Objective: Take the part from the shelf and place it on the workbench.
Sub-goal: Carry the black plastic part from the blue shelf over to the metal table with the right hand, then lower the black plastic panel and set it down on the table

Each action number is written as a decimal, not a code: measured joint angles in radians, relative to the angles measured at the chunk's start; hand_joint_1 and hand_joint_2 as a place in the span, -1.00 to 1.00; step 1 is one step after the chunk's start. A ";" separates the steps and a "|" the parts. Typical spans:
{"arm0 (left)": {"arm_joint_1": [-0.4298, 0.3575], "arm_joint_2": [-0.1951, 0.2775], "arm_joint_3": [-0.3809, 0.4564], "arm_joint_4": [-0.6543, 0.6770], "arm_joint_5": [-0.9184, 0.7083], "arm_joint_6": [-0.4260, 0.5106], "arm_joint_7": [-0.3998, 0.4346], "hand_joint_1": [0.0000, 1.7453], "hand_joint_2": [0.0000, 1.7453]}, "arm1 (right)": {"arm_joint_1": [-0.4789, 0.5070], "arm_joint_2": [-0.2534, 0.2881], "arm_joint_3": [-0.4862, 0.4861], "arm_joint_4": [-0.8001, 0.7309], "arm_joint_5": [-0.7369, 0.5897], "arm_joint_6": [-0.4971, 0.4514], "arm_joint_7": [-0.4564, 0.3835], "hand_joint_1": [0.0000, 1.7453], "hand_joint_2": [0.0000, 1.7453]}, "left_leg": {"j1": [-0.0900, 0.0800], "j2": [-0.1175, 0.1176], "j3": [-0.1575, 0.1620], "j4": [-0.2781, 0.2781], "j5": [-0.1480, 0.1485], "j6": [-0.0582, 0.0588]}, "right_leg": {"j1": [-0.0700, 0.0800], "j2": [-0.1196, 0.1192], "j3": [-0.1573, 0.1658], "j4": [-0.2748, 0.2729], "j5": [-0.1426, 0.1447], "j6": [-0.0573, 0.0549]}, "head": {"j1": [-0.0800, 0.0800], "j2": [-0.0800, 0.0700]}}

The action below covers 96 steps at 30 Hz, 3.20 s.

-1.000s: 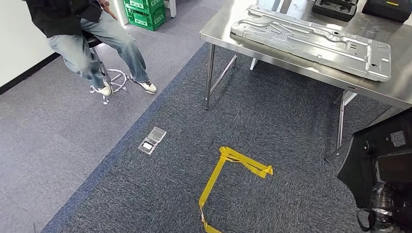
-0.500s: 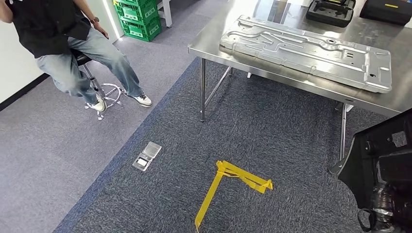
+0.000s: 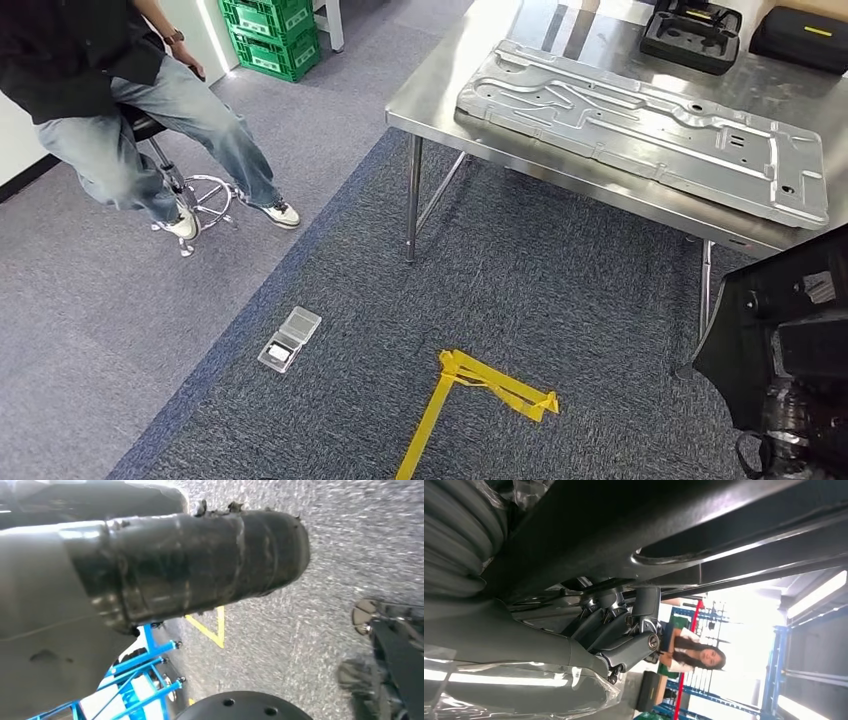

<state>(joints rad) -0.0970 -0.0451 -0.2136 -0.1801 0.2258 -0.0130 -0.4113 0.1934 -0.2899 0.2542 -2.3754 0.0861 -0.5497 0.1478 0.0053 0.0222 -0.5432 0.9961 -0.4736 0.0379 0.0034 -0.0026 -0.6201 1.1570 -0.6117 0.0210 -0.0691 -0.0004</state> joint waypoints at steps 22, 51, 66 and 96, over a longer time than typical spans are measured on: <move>0.001 -0.003 0.000 0.000 0.000 -0.008 0.003 -1.00 -1.00 | 0.004 0.008 -0.008 0.002 0.004 0.001 -0.005 1.00 1.00 | -0.002 -0.065 0.047 -0.025 -0.041 -0.017 | 0.012 0.117 0.052 -0.191 0.192 -0.035 | -0.004 0.000; 0.006 0.025 -0.001 -0.001 -0.004 -0.012 -0.006 -1.00 -1.00 | 0.011 0.007 -0.008 0.000 0.041 -0.001 0.022 1.00 1.00 | -0.001 -0.024 -0.049 -0.002 0.031 -0.032 | -0.002 0.016 0.244 -0.245 0.046 -0.020 | 0.001 0.000; 0.007 0.004 -0.003 -0.001 -0.010 0.000 0.000 -1.00 -1.00 | 0.029 -0.002 -0.013 0.000 0.044 0.010 0.031 1.00 1.00 | 0.012 -0.035 0.164 -0.050 -0.113 -0.038 | -0.011 0.001 -0.040 -0.172 0.227 -0.005 | 0.005 0.000; 0.003 0.013 -0.004 0.001 -0.011 -0.005 0.002 -1.00 -1.00 | 0.039 -0.003 -0.014 0.001 0.049 0.016 0.037 1.00 1.00 | 0.009 -0.039 0.102 -0.013 -0.097 -0.029 | -0.005 0.002 0.010 -0.136 0.170 -0.005 | -0.003 0.000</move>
<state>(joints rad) -0.0942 -0.0324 -0.2171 -0.1793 0.2144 -0.0175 -0.4089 0.2324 -0.2928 0.2397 -2.3748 0.1354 -0.5341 0.1844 0.0139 -0.0169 -0.4409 0.9830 -0.5710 0.0087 -0.0018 -0.0006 -0.6105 1.0210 -0.4413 0.0159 -0.0721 -0.0004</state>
